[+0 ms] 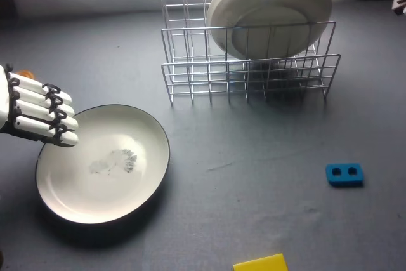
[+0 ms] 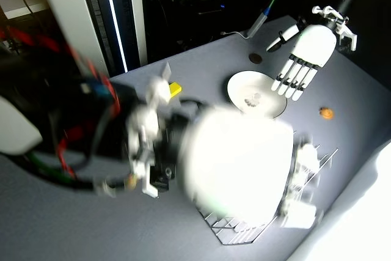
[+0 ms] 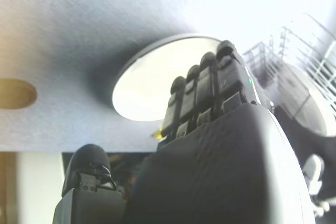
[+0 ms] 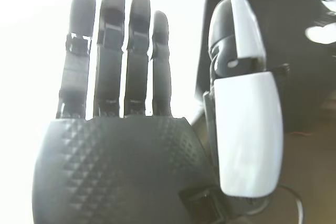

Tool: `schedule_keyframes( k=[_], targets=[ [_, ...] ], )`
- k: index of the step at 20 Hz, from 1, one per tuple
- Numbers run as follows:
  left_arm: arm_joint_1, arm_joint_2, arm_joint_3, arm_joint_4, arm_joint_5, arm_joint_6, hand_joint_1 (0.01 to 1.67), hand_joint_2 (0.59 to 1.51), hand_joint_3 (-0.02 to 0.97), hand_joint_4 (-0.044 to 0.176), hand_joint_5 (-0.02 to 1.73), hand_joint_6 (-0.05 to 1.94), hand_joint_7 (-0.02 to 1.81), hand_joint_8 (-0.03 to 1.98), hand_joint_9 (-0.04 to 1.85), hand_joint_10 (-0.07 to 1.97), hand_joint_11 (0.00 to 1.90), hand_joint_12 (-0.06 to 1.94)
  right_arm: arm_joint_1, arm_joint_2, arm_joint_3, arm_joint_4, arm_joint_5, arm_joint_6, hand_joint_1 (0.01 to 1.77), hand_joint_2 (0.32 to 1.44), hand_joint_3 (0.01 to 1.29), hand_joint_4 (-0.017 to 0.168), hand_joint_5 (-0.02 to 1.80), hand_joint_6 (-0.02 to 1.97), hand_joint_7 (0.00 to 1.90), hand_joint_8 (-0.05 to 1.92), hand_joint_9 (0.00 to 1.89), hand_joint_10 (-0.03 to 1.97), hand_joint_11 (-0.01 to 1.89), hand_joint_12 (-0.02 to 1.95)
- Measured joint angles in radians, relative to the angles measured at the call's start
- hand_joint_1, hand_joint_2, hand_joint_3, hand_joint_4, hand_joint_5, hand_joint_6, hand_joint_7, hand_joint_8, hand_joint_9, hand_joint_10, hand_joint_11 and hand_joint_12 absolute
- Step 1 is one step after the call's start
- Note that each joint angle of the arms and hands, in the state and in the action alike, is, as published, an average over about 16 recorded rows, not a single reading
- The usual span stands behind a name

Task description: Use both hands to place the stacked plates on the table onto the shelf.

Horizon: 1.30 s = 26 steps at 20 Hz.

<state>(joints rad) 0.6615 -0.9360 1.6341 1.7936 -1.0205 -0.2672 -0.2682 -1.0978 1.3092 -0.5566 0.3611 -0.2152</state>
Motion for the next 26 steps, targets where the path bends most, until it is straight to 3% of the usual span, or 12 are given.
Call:
schedule_keyframes(
  k=[6, 12, 19, 26],
  targets=[
    [0.025, -0.005, 0.001, 0.002, 0.009, 0.001, 0.02, 1.113, 0.021, 0.001, 0.04, 0.01, 0.02, 0.02, 0.02, 0.00, 0.02, 0.00, 0.065, 0.035, -0.152, -0.201, -0.044, -0.150, 1.03, 0.87, 0.02, 0.003, 0.22, 0.05, 0.27, -0.01, 0.28, 0.00, 0.14, 0.49],
    [0.051, -0.011, 0.005, -0.001, 0.021, 0.001, 0.02, 1.109, 0.021, 0.001, 0.05, 0.01, 0.03, 0.02, 0.00, -0.01, 0.02, 0.00, 0.082, 0.037, -0.273, -0.288, -0.119, -0.327, 1.16, 0.79, 0.02, 0.005, 0.02, 0.04, 0.02, -0.01, 0.02, 0.00, 0.02, 0.25],
    [0.081, -0.025, 0.018, -0.013, 0.034, -0.003, 0.02, 1.104, 0.020, -0.001, 0.07, 0.01, 0.03, 0.02, -0.01, -0.02, 0.02, 0.00, 0.046, 0.031, -0.363, -0.194, -0.156, -0.572, 1.22, 0.80, 0.02, 0.005, 0.02, 0.04, 0.02, -0.01, 0.02, 0.00, 0.02, 0.37],
    [0.128, -0.044, 0.037, -0.040, 0.041, -0.025, 0.02, 1.100, 0.020, -0.005, 0.06, 0.00, 0.03, 0.01, -0.02, -0.03, 0.02, 0.01, -0.031, 0.004, -0.402, 0.034, -0.129, -0.872, 1.21, 0.81, 0.02, 0.005, 0.02, 0.04, 0.02, -0.01, 0.02, 0.00, 0.02, 0.38]
  ],
)
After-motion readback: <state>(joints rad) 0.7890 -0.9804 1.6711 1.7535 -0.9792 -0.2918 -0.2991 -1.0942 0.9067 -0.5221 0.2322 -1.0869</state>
